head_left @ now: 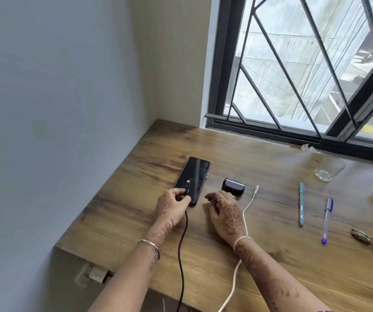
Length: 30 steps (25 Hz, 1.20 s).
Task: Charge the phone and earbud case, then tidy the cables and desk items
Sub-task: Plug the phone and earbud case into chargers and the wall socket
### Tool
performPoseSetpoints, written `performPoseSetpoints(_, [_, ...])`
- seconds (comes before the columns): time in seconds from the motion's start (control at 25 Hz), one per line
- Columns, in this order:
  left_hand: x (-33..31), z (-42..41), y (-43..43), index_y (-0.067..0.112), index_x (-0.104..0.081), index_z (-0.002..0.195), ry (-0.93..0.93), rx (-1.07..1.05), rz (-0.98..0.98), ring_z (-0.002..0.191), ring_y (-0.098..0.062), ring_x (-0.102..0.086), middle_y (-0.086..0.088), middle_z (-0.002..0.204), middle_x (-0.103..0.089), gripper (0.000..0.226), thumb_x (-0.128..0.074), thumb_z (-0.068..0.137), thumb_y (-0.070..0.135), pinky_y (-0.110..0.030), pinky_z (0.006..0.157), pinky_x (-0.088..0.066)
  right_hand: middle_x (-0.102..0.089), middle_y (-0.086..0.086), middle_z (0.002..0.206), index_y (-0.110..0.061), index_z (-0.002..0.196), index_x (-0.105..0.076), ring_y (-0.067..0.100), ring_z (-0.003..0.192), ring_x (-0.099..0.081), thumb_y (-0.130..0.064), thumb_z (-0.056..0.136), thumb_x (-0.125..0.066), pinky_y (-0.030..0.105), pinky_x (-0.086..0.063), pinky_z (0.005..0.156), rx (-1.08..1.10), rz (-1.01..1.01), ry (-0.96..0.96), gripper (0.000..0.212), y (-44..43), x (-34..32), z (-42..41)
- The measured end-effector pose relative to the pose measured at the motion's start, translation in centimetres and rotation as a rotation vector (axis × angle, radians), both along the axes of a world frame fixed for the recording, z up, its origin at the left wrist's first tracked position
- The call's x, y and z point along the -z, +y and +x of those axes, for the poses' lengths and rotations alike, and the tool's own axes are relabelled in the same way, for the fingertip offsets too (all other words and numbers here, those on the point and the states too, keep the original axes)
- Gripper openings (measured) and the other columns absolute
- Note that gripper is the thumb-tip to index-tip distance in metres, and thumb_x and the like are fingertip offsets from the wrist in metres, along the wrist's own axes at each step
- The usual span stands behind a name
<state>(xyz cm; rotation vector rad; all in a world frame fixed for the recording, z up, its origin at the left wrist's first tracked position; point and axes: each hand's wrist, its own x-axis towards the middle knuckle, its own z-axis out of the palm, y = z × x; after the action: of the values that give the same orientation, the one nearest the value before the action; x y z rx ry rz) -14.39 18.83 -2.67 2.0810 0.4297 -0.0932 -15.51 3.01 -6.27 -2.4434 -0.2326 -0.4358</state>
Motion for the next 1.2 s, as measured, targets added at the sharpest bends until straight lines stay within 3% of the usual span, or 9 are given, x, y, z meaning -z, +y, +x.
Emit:
performPoseSetpoints(0.32, [0.3, -0.5, 0.2, 0.02, -0.068, 0.107, -0.045, -0.078, -0.031, 0.084, -0.01, -0.058, 0.009, 0.086, -0.063, 0.025, -0.064, 0.083, 0.026, -0.02, 0.078, -0.043, -0.065, -0.003, 0.089, -0.017, 0.093, -0.068, 0.016, 0.084, -0.061, -0.005, 0.079, -0.061, 0.023, -0.048, 0.081, -0.051, -0.063, -0.055, 0.02, -0.5, 0.2, 1.1])
performPoseSetpoints(0.48, [0.9, -1.0, 0.8, 0.018, -0.072, 0.098, -0.055, -0.131, -0.055, 0.078, -0.021, -0.068, 0.0, 0.081, -0.07, 0.022, -0.063, 0.081, 0.029, -0.034, 0.08, -0.056, -0.066, -0.005, 0.092, -0.019, 0.098, -0.07, 0.015, 0.085, -0.062, -0.011, 0.083, -0.062, 0.018, -0.045, 0.08, -0.061, -0.133, -0.05, 0.02, -0.4, 0.3, 1.4])
performPoseSetpoints(0.56, [1.3, -1.5, 1.1, 0.022, -0.07, 0.093, -0.082, -0.147, -0.041, 0.079, -0.024, -0.068, 0.001, 0.089, -0.067, 0.016, -0.062, 0.081, 0.029, -0.039, 0.077, -0.057, -0.065, -0.004, 0.093, -0.019, 0.1, -0.071, 0.017, 0.083, -0.061, -0.014, 0.085, -0.062, 0.023, -0.049, 0.077, -0.044, -0.178, -0.042, 0.019, -0.1, 0.3, 1.4])
performPoseSetpoints(0.64, [1.5, -1.8, 1.3, 0.028, -0.065, 0.089, -0.116, -0.144, -0.041, 0.079, -0.024, -0.068, 0.006, 0.107, -0.058, 0.007, -0.062, 0.082, 0.028, -0.035, 0.062, -0.059, -0.063, 0.0, 0.097, -0.018, 0.105, -0.071, 0.02, 0.085, -0.059, -0.019, 0.087, -0.06, 0.03, -0.053, 0.077, 0.009, -0.197, 0.019, 0.021, 0.7, -0.1, 1.4])
performPoseSetpoints(0.72, [1.6, -1.9, 1.1, 0.026, -0.062, 0.089, -0.123, -0.136, -0.114, 0.059, -0.013, -0.066, 0.012, 0.121, -0.054, 0.006, -0.062, 0.085, 0.022, -0.021, 0.04, -0.049, -0.06, 0.003, 0.103, -0.016, 0.108, -0.071, 0.024, 0.09, -0.058, -0.021, 0.089, -0.055, 0.033, -0.052, 0.081, 0.056, -0.178, 0.122, 0.025, 1.8, -0.7, 1.2])
performPoseSetpoints(0.76, [1.7, -1.9, 1.0, 0.024, -0.062, 0.088, -0.12, -0.141, -0.158, 0.046, -0.007, -0.061, 0.014, 0.124, -0.054, 0.005, -0.062, 0.085, 0.02, -0.02, 0.036, -0.046, -0.059, 0.003, 0.106, -0.014, 0.107, -0.07, 0.024, 0.092, -0.058, -0.022, 0.09, -0.053, 0.032, -0.05, 0.083, 0.078, -0.151, 0.172, 0.026, 2.4, -1.0, 1.1])
performPoseSetpoints(0.84, [1.7, -2.0, 0.7, 0.027, -0.062, 0.082, -0.114, -0.166, -0.221, 0.035, -0.003, -0.055, 0.011, 0.129, -0.057, 0.01, -0.062, 0.085, 0.018, -0.021, 0.038, -0.048, -0.056, 0.002, 0.11, -0.013, 0.108, -0.069, 0.022, 0.097, -0.058, -0.027, 0.091, -0.05, 0.03, -0.046, 0.087, 0.143, -0.055, 0.287, 0.028, 3.4, -1.7, 1.0])
performPoseSetpoints(1.04, [1.8, -2.2, 0.4, 0.022, -0.068, 0.088, -0.127, -0.201, -0.305, 0.042, -0.012, -0.058, 0.013, 0.136, -0.054, 0.009, -0.062, 0.085, 0.016, -0.028, 0.051, -0.054, -0.053, 0.004, 0.12, -0.015, 0.114, -0.066, 0.021, 0.115, -0.051, -0.027, 0.091, -0.051, 0.028, -0.037, 0.099, 0.22, 0.167, 0.56, 0.03, 4.3, -3.1, 1.3])
performPoseSetpoints(1.2, [2.4, -2.0, 0.0, 0.015, -0.069, 0.093, -0.134, -0.233, -0.403, 0.043, -0.009, -0.059, 0.013, 0.138, -0.052, 0.011, -0.061, 0.086, 0.011, -0.029, 0.052, -0.056, -0.054, 0.0, 0.11, -0.016, 0.119, -0.064, 0.017, 0.106, -0.054, -0.026, 0.092, -0.054, 0.026, -0.042, 0.096, 0.152, 0.134, 0.418, 0.03, 3.9, -2.1, 0.1])
